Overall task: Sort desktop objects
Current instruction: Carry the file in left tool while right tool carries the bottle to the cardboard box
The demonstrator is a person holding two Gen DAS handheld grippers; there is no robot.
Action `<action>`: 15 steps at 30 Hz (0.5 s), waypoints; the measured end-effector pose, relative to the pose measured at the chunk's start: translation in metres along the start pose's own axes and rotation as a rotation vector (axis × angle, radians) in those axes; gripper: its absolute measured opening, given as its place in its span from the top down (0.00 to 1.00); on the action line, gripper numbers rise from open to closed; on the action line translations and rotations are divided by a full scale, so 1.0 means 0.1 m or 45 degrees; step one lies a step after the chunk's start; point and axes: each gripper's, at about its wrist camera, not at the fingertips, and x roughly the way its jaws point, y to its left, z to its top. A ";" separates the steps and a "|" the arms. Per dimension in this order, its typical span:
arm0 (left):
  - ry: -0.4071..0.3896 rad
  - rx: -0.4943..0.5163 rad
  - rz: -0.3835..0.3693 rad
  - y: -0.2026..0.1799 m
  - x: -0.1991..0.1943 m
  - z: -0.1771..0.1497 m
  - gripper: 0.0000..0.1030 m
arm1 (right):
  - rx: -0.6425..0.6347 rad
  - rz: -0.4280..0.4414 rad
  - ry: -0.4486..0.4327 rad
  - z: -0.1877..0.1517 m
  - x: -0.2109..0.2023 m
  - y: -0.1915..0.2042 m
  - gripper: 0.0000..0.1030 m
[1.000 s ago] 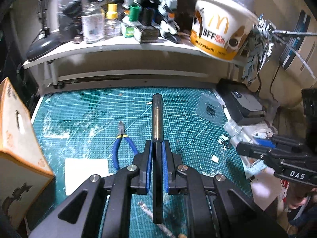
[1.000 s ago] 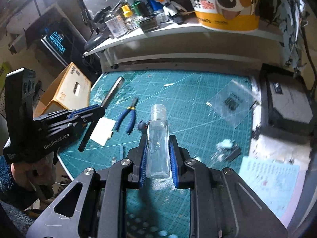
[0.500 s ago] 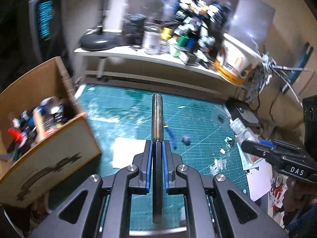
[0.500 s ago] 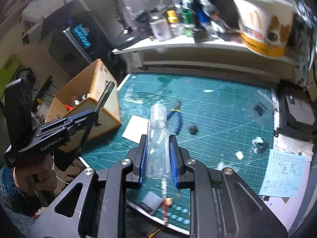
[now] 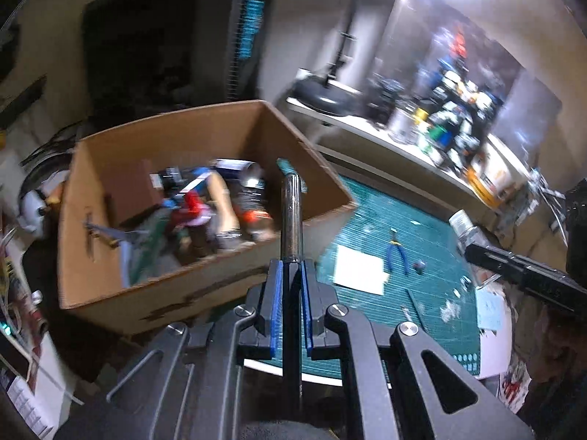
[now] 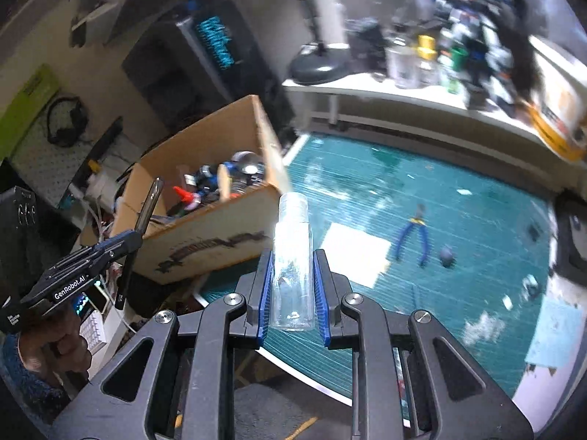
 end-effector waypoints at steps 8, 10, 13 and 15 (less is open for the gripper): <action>0.015 -0.157 0.160 0.53 0.01 0.24 0.91 | -0.108 0.179 0.001 0.52 0.37 0.34 0.81; 0.015 -0.180 0.192 0.62 0.02 0.33 0.91 | -0.120 0.207 0.024 0.64 0.52 0.40 0.81; 0.049 -0.217 0.225 0.69 0.09 0.46 0.91 | -0.147 0.241 0.057 0.80 0.74 0.48 0.81; 0.079 -0.242 0.220 0.71 0.17 0.55 0.91 | -0.164 0.262 0.079 0.90 0.88 0.54 0.81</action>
